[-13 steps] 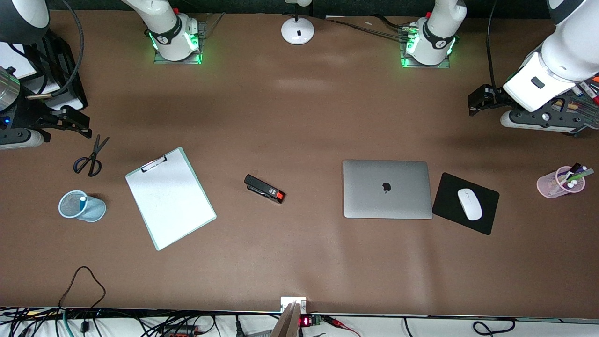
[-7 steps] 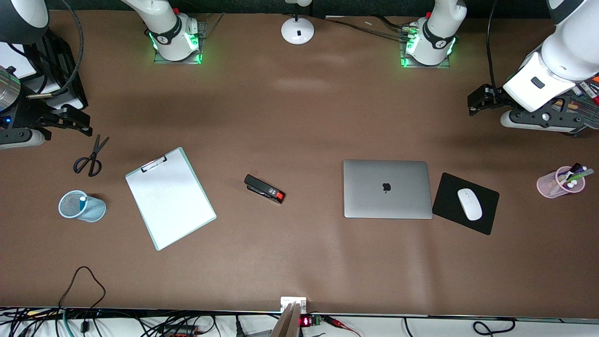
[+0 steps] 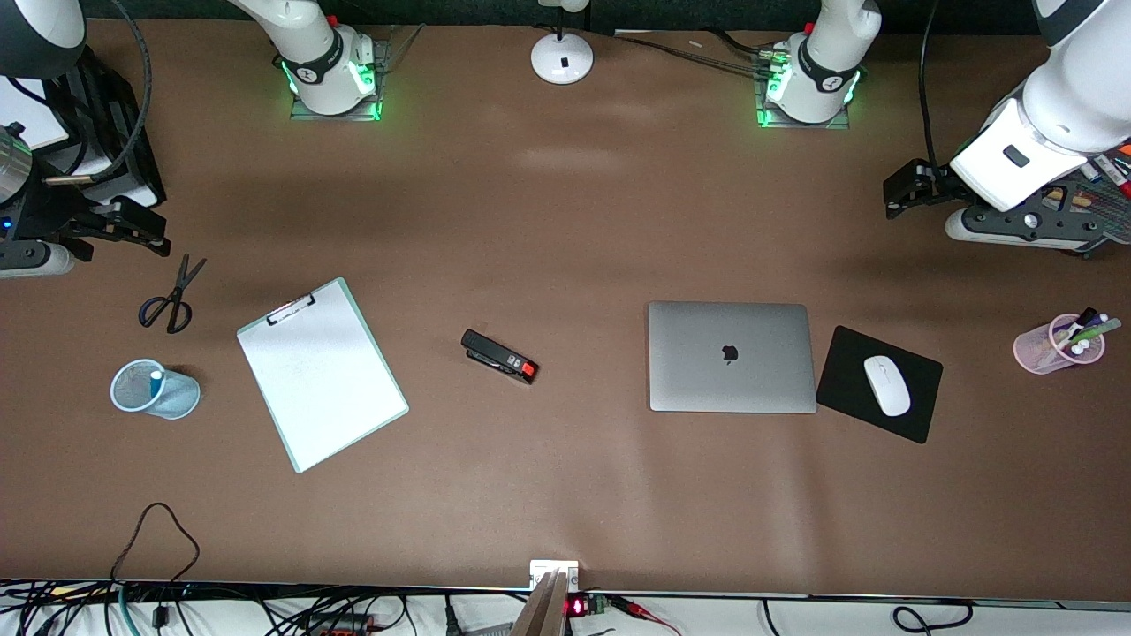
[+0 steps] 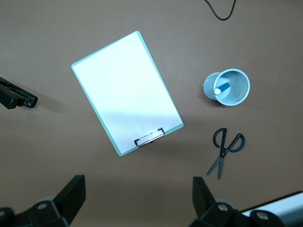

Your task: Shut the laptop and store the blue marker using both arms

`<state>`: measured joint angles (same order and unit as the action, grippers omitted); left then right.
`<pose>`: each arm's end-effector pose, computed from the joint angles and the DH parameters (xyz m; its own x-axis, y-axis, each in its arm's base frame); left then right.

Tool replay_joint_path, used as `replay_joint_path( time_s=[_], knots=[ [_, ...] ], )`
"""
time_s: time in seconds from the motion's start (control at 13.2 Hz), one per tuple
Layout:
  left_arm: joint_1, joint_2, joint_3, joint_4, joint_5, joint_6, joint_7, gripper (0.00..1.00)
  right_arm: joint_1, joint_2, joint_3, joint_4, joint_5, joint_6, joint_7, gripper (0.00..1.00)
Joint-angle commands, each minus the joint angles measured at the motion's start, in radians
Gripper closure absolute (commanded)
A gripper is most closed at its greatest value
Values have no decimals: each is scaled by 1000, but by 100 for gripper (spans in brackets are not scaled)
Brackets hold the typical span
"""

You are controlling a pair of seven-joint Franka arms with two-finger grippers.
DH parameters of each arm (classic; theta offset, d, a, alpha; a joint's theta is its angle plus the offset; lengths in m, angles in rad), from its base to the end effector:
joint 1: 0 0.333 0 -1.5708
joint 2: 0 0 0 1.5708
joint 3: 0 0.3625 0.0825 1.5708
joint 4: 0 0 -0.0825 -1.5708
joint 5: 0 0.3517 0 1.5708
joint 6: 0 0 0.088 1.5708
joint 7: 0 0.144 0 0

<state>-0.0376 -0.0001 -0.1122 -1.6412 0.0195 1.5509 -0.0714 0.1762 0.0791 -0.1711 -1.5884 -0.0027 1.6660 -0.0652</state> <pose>0.5084 -0.0739 0.6018 0.9931 -0.0774 -0.0885 -0.0799 -0.9965 -0.0258 0.5564 0.0063 0.5925 0.9975 0.0710 -0.0014 0.0710 -0.9973 0.0161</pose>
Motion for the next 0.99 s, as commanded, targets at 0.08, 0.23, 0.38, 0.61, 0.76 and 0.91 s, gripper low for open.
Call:
replay_joint_path(
  time_s=[0.08,0.23,0.38,0.61,0.76,0.91],
  knots=[
    [-1,17,-1,38,19,-28,2,0,6,-7,8,19,16,-57,90,0],
    [-1,17,-1,38,17,-28,2,0,6,-16,8,16,18,-133,105,0],
    [-1,17,-1,38,19,-28,2,0,6,-36,8,7,18,-140,107,0],
    [-1,17,-1,38,19,-28,2,0,19,-65,8,-24,13,-126,107,0],
    [-1,17,-1,38,19,-28,2,0,26,-99,8,-71,12,-88,108,0],
    [-1,17,-1,38,17,-28,2,0,23,-139,7,-139,12,-22,107,0]
  ],
)
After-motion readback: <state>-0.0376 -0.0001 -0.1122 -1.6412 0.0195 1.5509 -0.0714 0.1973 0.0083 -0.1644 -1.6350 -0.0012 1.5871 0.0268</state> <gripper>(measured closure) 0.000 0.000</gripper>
